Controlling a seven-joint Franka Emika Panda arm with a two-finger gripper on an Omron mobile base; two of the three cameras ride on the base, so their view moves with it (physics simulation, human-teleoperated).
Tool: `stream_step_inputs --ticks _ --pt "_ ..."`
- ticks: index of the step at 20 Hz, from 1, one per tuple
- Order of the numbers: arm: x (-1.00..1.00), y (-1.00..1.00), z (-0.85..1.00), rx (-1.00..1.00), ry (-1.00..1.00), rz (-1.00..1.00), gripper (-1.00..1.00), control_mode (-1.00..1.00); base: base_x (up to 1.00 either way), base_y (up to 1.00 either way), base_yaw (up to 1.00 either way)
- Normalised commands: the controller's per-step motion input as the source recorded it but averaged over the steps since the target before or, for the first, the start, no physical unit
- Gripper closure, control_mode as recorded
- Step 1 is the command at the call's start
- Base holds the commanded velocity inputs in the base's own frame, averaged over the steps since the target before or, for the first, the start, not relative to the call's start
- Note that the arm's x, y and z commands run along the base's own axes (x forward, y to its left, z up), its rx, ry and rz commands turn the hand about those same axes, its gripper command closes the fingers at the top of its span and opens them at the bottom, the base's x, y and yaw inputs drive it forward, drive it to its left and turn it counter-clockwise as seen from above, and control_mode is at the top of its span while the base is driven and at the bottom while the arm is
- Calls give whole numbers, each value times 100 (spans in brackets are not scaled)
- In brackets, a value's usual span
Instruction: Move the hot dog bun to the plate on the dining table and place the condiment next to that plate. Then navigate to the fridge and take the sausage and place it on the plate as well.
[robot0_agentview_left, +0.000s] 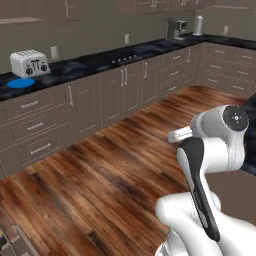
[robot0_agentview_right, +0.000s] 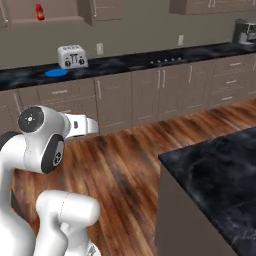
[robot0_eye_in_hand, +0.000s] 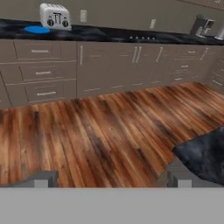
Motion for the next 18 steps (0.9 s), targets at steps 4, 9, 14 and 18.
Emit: stream_step_inputs --ticks 4,9,14,18 --pt "0 0 0 0 0 0 -100 100 69 -17 43" --pt "0 0 0 0 0 0 -100 100 79 -26 33" --pt "0 0 0 0 0 0 -100 100 94 -10 30" --pt "0 0 0 0 0 0 -100 100 100 -2 28"
